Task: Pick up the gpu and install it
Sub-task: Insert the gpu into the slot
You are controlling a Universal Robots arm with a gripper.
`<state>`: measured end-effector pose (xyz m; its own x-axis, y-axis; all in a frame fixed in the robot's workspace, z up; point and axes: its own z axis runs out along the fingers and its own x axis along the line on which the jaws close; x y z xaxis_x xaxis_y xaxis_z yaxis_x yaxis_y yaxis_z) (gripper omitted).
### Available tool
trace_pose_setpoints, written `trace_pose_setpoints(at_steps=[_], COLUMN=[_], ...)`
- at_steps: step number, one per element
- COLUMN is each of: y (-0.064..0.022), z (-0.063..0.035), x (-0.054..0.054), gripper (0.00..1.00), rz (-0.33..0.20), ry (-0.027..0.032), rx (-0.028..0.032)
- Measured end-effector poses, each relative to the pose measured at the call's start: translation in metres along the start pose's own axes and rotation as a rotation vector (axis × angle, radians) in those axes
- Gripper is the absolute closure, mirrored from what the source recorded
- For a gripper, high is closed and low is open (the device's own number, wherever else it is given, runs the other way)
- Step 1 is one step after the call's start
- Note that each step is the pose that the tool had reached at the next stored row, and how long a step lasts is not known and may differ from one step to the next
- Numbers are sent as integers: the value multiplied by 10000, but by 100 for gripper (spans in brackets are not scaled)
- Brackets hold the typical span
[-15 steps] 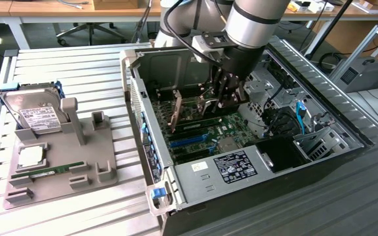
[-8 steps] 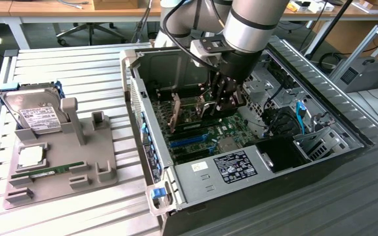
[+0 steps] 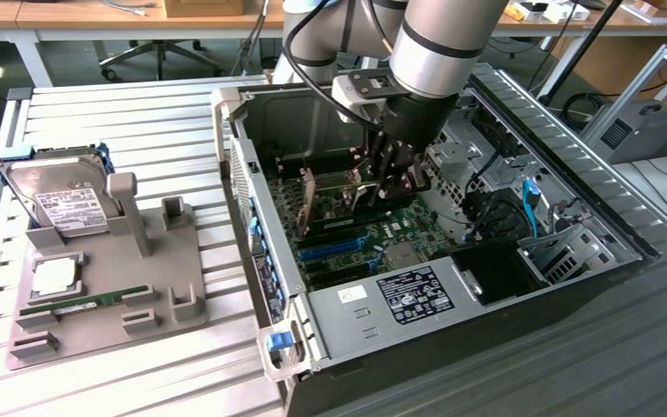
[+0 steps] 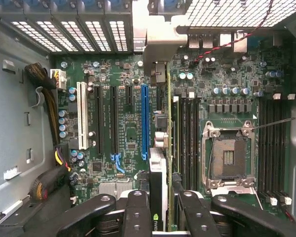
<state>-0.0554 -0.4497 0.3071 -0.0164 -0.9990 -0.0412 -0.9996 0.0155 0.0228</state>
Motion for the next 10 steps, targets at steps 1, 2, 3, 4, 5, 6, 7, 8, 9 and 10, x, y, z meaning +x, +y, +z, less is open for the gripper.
trace_pose_setpoints(at_steps=[1, 2, 3, 4, 5, 6, 7, 8, 9, 10], y=[8, 16, 30, 41, 56, 68, 80, 92, 98, 102], z=[1, 1, 1, 2, 2, 3, 3, 3, 3, 3], x=[0, 0, 1, 1, 1, 1, 2, 2, 2, 3], gripper=[73, 73, 73, 73, 73, 73, 73, 73, 73, 73], rz=[0, 0, 0, 0, 1, 0, 0, 0, 1, 1], ry=[0, 1, 1, 1, 1, 0, 1, 1, 1, 1], rx=[0, 0, 0, 0, 0, 0, 0, -1, 0, 0])
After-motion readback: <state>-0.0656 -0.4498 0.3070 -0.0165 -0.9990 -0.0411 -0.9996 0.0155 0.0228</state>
